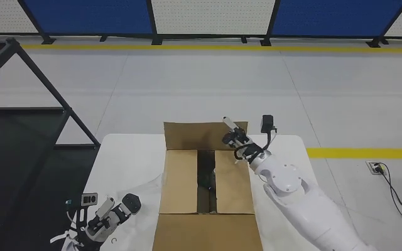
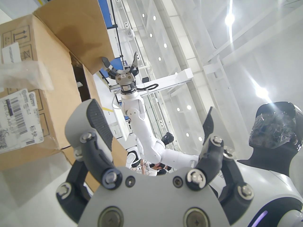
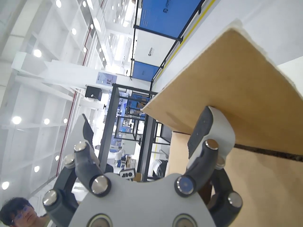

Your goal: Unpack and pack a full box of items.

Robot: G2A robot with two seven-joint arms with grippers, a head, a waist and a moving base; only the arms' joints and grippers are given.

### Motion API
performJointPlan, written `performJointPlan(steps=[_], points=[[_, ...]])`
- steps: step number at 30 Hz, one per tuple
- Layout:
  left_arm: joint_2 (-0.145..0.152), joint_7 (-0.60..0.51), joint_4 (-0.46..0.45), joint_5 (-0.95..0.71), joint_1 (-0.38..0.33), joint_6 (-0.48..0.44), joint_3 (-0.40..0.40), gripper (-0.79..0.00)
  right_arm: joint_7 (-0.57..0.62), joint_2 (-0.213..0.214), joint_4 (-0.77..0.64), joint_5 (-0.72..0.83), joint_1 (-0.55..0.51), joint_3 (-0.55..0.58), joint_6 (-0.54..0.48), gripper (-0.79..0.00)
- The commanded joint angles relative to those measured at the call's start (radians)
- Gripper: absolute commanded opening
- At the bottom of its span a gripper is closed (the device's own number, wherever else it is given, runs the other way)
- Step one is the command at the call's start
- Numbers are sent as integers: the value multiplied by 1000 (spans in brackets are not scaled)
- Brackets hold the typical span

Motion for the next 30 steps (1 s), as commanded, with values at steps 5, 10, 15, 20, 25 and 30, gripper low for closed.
performJointPlan(steps=[5, 10, 15, 20, 25, 30], points=[[0, 0, 0, 0, 0, 0, 0, 0, -53, -69, 156, 33, 83, -63, 66, 0], [0, 0, 0, 0, 0, 0, 0, 0, -38, -111, 261, 51, 123, -87, 101, 0], [0, 0, 0, 0, 0, 0, 0, 0, 12, -139, 326, 49, 147, -97, 153, 0], [0, 0, 0, 0, 0, 0, 0, 0, 17, -155, 352, 33, 150, -85, 141, 0], [0, 0, 0, 0, 0, 0, 0, 0, -7, -153, 324, 14, 124, -34, 19, 0], [0, 0, 0, 0, 0, 0, 0, 0, 28, -121, 223, -8, 39, 62, -118, 0]])
